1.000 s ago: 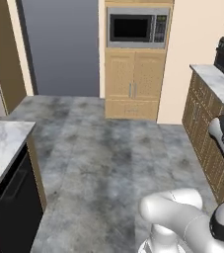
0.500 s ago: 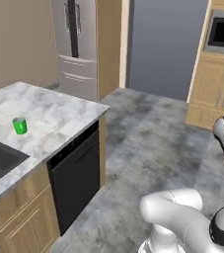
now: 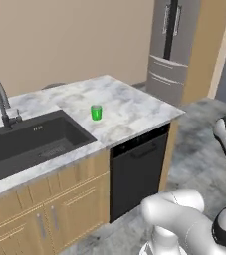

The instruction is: Clear the mugs and bowl far away from the sink.

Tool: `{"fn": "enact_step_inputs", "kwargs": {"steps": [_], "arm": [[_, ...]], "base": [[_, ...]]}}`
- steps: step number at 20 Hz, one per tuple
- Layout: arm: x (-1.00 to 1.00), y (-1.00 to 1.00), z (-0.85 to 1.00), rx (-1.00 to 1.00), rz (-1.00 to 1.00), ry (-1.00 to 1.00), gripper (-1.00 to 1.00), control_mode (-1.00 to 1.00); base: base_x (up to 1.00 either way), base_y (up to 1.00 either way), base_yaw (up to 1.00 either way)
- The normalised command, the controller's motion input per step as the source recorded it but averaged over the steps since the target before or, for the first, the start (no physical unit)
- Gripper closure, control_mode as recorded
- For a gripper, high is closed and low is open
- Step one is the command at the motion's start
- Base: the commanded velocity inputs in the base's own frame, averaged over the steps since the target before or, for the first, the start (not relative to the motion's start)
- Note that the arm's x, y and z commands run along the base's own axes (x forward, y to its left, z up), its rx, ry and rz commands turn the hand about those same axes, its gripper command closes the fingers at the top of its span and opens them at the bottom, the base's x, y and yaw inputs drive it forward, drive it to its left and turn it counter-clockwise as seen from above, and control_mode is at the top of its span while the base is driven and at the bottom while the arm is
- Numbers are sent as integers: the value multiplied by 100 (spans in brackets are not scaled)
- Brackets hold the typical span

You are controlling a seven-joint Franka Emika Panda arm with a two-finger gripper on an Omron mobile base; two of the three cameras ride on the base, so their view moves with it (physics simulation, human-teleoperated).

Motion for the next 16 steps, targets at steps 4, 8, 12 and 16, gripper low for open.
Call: {"fn": "enact_step_inputs", "kwargs": {"steps": [4, 8, 12, 16], "arm": [[0, 0, 0, 0, 0, 0, -100, 100], [0, 0, 0, 0, 0, 0, -100, 100], [0, 0, 0, 0, 0, 0, -100, 100], [0, 0, 0, 0, 0, 0, -100, 100]], "base": [[45, 6, 62], [28, -4, 47], [17, -51, 19], [25, -67, 6]]}}
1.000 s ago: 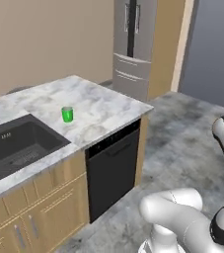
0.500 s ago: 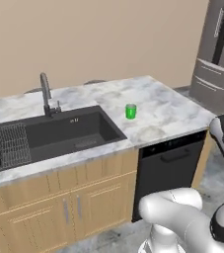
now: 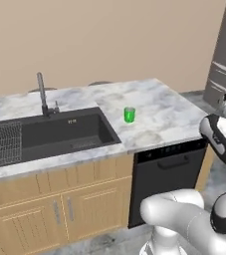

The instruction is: Clear the mugs and bowl far away from the sink.

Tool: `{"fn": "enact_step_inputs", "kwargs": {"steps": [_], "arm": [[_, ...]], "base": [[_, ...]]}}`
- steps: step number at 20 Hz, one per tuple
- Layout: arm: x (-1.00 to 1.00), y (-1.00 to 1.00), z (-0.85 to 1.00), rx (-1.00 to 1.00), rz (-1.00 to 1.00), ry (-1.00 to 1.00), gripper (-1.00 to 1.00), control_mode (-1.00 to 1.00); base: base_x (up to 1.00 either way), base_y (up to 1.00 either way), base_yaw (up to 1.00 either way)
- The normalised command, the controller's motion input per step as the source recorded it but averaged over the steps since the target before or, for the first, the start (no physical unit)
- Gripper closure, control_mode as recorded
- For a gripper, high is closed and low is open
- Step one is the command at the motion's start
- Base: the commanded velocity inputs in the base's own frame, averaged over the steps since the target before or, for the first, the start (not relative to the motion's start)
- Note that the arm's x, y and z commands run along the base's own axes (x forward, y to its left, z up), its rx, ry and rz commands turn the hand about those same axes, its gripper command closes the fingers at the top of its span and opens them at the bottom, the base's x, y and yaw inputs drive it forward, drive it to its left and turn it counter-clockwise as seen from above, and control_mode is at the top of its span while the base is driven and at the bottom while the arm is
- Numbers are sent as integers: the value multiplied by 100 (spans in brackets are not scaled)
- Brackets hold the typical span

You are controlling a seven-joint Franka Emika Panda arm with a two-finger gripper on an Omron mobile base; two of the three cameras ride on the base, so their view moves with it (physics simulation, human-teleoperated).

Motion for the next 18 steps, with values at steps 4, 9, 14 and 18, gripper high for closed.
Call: {"fn": "enact_step_inputs", "kwargs": {"steps": [4, 9, 14, 18], "arm": [[0, 0, 0, 0, 0, 0, -100, 100], [0, 0, 0, 0, 0, 0, -100, 100], [0, 0, 0, 0, 0, 0, -100, 100], [0, 0, 0, 0, 0, 0, -100, 100]], "base": [[63, -48, 0], [100, -3, -2], [84, 29, -12], [56, 48, -15]]}}
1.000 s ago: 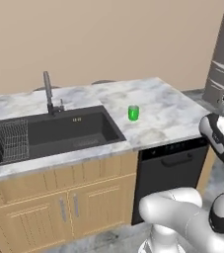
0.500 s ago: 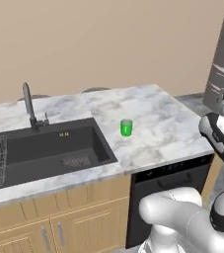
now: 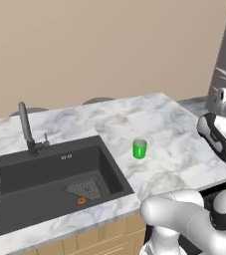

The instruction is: Clear the mugs and bowl far away from the sink.

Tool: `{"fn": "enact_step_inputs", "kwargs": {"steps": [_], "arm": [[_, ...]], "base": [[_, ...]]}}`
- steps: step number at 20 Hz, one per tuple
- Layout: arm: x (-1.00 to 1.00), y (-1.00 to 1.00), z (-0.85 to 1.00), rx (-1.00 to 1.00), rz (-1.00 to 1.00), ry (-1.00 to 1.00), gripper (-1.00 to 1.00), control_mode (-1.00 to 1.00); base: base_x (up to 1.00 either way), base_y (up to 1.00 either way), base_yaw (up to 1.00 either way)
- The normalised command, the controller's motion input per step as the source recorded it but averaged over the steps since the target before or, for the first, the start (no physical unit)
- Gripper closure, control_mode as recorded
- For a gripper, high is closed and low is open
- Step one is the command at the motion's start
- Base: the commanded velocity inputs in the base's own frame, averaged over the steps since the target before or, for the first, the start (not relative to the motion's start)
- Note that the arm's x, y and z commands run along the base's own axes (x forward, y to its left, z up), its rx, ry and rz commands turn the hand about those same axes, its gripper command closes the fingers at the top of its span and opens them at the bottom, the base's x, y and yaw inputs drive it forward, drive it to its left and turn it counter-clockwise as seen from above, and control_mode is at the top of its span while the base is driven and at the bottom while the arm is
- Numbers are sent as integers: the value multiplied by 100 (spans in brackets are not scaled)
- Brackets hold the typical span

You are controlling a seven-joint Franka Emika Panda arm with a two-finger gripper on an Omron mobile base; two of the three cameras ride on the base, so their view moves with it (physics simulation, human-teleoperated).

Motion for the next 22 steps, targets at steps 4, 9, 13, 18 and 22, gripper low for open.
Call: {"fn": "enact_step_inputs", "kwargs": {"steps": [4, 9, 13, 18, 22], "arm": [[0, 0, 0, 0, 0, 0, -100, 100], [0, 0, 0, 0, 0, 0, -100, 100], [0, 0, 0, 0, 0, 0, -100, 100], [0, 0, 0, 0, 1, 0, -100, -100], [0, 23, 0, 0, 15, 5, -100, -100]], "base": [[52, 36, -12], [10, 4, -1], [0, 0, 0], [0, 0, 0], [0, 0, 0]]}}
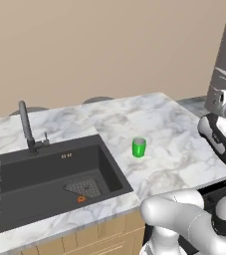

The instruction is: Clear the mugs and bowl far away from the sink.

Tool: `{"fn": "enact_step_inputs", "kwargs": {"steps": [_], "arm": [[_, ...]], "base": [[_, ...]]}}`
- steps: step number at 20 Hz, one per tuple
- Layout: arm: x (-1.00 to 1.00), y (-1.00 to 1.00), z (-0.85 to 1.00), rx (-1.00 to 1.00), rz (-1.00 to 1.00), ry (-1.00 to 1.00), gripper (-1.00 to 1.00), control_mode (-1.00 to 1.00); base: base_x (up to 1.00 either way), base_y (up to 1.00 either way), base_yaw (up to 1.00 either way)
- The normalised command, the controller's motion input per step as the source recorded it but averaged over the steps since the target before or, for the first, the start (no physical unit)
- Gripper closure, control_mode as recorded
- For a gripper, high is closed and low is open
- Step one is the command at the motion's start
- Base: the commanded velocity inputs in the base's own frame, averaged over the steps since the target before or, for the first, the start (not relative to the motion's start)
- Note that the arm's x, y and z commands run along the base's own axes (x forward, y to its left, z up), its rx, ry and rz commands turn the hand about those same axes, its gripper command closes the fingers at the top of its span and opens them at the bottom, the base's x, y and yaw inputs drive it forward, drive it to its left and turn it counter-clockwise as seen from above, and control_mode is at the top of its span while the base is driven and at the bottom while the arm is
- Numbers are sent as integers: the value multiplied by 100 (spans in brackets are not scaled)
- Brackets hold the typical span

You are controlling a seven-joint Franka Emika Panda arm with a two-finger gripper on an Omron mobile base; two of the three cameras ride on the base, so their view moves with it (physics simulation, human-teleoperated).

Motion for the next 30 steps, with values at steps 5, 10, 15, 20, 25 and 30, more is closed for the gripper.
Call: {"fn": "enact_step_inputs", "kwargs": {"steps": [5, 10, 15, 20, 25, 30], "arm": [[0, 49, 0, -5, 20, 8, -100, -100], [0, 59, 3, -9, 22, 20, -100, -100], [0, 60, 4, -12, 30, 24, -100, -100], [0, 71, 2, -17, 37, 22, -100, -100], [0, 64, 0, -22, 43, 16, -100, -100], [0, 33, -1, -32, 47, 8, -100, -100]], "base": [[0, 0, 0], [0, 0, 0], [0, 0, 0], [0, 0, 0], [0, 0, 0], [0, 0, 0]]}}
